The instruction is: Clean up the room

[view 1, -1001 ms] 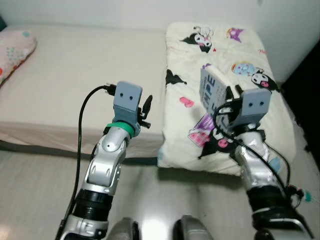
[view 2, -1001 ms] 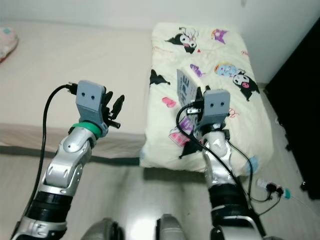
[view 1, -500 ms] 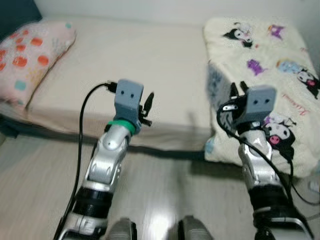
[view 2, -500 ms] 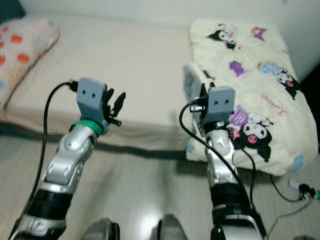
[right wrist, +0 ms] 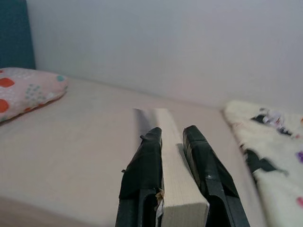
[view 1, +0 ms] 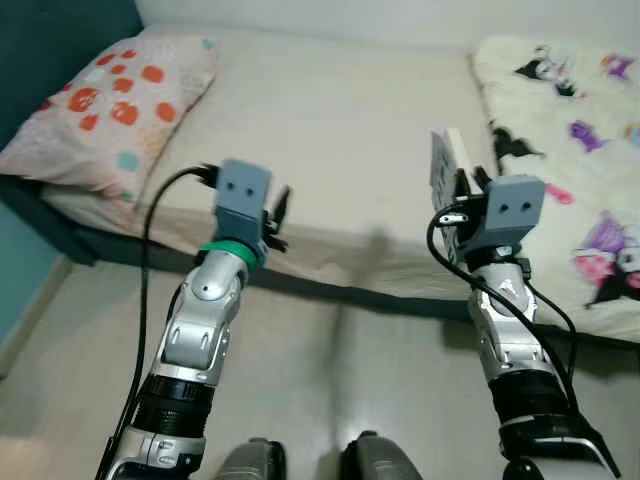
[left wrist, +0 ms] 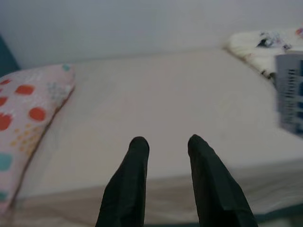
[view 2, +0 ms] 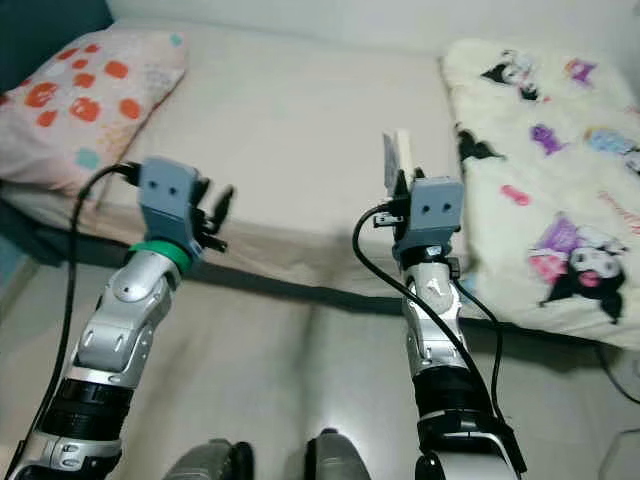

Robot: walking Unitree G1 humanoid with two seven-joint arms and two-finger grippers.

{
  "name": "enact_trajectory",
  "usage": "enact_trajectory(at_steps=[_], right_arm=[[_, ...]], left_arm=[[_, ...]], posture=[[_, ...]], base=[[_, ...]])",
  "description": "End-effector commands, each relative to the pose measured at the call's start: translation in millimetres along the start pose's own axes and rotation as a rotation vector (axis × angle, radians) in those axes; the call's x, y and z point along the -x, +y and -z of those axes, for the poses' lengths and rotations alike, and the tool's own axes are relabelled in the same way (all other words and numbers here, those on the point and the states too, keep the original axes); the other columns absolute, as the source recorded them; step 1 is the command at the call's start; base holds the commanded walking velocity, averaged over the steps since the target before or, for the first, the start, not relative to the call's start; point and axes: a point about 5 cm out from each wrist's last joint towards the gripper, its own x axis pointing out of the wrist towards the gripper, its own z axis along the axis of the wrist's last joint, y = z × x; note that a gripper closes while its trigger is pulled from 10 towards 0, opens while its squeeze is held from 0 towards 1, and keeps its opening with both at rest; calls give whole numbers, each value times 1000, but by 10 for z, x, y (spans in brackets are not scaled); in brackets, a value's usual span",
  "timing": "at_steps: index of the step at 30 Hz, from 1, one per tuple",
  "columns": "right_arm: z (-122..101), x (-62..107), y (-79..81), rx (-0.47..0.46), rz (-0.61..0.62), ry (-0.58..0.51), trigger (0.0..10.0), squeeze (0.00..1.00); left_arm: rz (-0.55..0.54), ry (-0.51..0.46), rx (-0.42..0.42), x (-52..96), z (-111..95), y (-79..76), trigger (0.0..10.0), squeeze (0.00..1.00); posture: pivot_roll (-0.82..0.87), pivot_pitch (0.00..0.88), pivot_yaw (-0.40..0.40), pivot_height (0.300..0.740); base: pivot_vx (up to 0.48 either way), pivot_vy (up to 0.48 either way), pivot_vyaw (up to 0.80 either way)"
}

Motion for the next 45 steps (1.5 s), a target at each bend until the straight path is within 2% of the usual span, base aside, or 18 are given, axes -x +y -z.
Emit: enact_trajectory(at_steps=[1,9,22,30,35,39,45], right_arm=[[-47,-10,-7,-3,7,-30,10000,0],[-41,-8,1,-3,6,-28,10000,0],[-40,-11,4,-1,7,-28,10000,0],[-38,-14,6,-4,7,-27,10000,0],[-42,-14,68,2,-22,-26,10000,0],[-20,-13,114,39,-56,-13,10000,0],[-21,-22,108,15,-40,-13,10000,0]], left_arm=[[15,14,1,8,34,-27,10000,0],[10,-5,-10,10,21,-15,10000,0],[16,-8,-14,11,19,-29,10000,0],[23,-3,-6,7,28,-42,10000,0],[11,-13,-18,3,25,-26,10000,0],[16,-16,-20,0,26,-25,10000,0],[16,-16,-23,2,30,-22,10000,0]], posture=[[1,45,55,715],[2,45,55,715],[1,45,57,715],[2,45,58,715],[1,45,59,715],[0,42,60,715],[3,41,60,715]], base=[[0,412,0],[0,94,0],[0,-362,0],[0,0,0],[0,0,0],[374,0,395],[480,0,659]])
